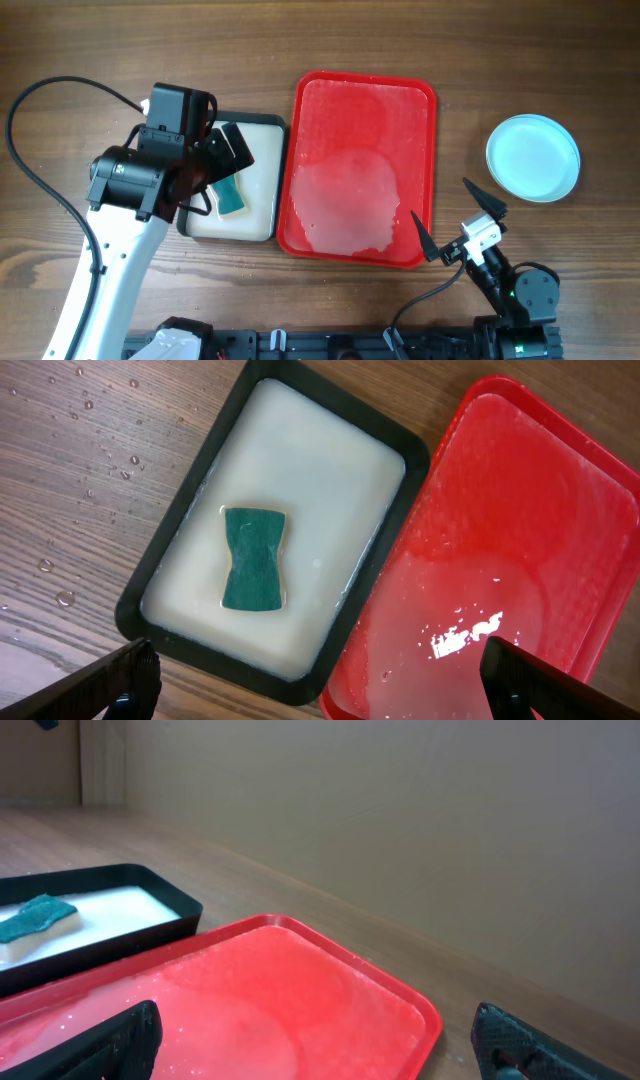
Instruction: Clean dirty plates on tray and stack at the side
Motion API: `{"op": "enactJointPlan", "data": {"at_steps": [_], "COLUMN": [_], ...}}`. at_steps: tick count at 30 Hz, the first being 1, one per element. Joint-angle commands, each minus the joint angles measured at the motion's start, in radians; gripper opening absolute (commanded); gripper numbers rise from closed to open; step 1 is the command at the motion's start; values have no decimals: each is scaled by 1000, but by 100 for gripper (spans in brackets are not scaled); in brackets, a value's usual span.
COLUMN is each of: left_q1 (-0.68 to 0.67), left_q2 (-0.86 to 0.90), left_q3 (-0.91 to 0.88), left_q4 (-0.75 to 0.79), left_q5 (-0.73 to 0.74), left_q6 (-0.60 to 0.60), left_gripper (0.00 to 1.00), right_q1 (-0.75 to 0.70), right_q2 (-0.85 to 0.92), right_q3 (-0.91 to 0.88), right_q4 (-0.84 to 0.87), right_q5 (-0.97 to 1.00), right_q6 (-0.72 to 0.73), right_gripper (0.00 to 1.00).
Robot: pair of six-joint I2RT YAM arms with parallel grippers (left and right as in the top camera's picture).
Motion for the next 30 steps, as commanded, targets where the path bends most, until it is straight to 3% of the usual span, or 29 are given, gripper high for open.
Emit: {"op": "enactJointPlan", "data": {"at_steps": [1,4,9,11,15,21,24,30], "left_q1": [5,5,57,133,270,275,274,227], "left_q2": [-6,-8,-302,-456,-809,-1127,-1242,-1254], "left_q3": [14,14,-72,-185,-552,-923,-1066,-1257], "left_q4": [3,3,16,163,550,804,959,1118], "left_q5": [4,4,-29,2,204,218,225,217], "left_q6": [8,8,8,12,198,222,222,221], "left_gripper": [100,100,100,100,100,100,100,100], "right_q1": [5,5,5,5,5,5,5,5], "right_q2": [-13,-13,-13,-13,-13,-13,-13,-13], "right_q3": [-1,-1,-1,-1,-1,-1,-1,-1], "right_q4": [5,5,5,5,5,5,5,5], "right_q5": [7,7,7,7,7,7,6,7], "right_q6": [18,18,19,19,19,19,19,19], "right_gripper": [100,100,100,100,100,100,100,100]}}
